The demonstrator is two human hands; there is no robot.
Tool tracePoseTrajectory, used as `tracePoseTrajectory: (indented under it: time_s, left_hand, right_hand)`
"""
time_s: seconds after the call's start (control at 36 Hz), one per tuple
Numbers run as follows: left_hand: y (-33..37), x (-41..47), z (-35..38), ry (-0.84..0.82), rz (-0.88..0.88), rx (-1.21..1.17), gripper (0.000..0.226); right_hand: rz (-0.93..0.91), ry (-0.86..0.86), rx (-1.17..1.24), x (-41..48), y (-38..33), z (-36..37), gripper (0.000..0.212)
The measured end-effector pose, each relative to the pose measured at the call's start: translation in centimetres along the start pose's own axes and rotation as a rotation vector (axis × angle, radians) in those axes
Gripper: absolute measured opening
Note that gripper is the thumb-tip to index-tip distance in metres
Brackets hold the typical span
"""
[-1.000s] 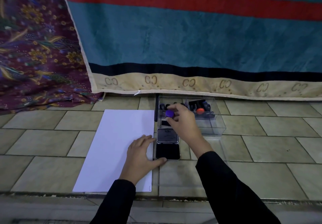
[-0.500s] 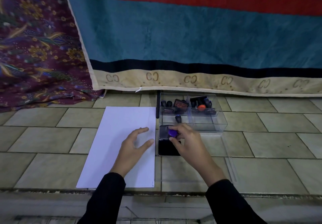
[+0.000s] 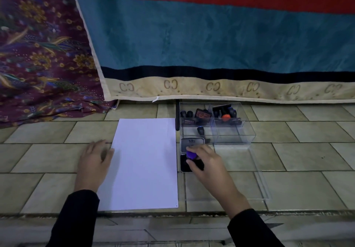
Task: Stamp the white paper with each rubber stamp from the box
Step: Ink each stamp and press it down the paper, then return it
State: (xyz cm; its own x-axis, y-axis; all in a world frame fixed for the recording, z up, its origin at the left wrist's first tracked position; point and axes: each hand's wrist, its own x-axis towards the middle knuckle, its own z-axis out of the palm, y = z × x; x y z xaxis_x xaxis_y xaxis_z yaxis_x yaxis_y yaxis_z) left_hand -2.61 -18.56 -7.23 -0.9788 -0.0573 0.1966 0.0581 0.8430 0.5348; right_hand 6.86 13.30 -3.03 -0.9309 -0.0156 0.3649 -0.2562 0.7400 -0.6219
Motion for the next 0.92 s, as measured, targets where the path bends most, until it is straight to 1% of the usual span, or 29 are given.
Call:
tracePoseTrajectory:
  time_s: [0.06,0.11,0.19,0.28,0.39,0.5,0.58,0.67,0.75,0.83,0.92]
  left_hand:
    - [-0.7,0.2,0.1,-0.041,-0.047,0.084,0.039]
    - [-1.0,0.2,0.2,-0.045,-0.036,0.129,0.038]
    - [-1.1,-0.2,0.4,-0.021,-0.007,0.121,0.035]
    - [-0.9,-0.6,0.2,-0.019,-0.013,0.11,0.049]
    - [-0.8,-0.6,0.0,-0.02,-0.01,0.101,0.051]
    - [-0.9,-0.6,-0.1,-0.027,-0.015,0.096,0.051]
    - [-1.1,-0.6,-0.1,-0.022,-0.006,0.101,0.048]
    - [-1.5,-0.4,0.3,-0.007,0.005,0.108,0.036]
    - [-1.7,-0.3,0.6,0.0,-0.003,0.105,0.036]
    - [-1.9,-0.2,0.9,0.011,-0.017,0.104,0.03]
    - [-1.9,-0.1,1.0,0.023,-0.02,0.099,0.032]
  right_hand:
    - [0.0,0.021,-0.003,-0.1,0.0,0.1,0.03]
    - [0.009,0.024,-0.028,-0.1,-0.1,0.2,0.029]
    - [0.046,0.01,-0.057,0.1,-0.2,0.0,0.03]
    - [0.087,0.038,0.034,1.1,-0.9,-0.1,0.026]
    - [0.05,0.085,0.132,4.6,-2.8,1.1,0.015]
    - [0.022,0.06,0.187,9.3,-4.8,3.9,0.011]
    - [0.008,0.005,0.173,12.4,-6.2,6.4,0.011]
    - [-0.008,-0.032,0.131,14.8,-7.3,8.7,0.01]
    - [-0.019,-0.056,0.107,16.4,-8.1,10.6,0.009]
    - [0.003,-0.065,0.118,17.5,-8.7,12.1,0.006]
    - [0.023,-0.065,0.102,18.2,-8.9,13.2,0.005]
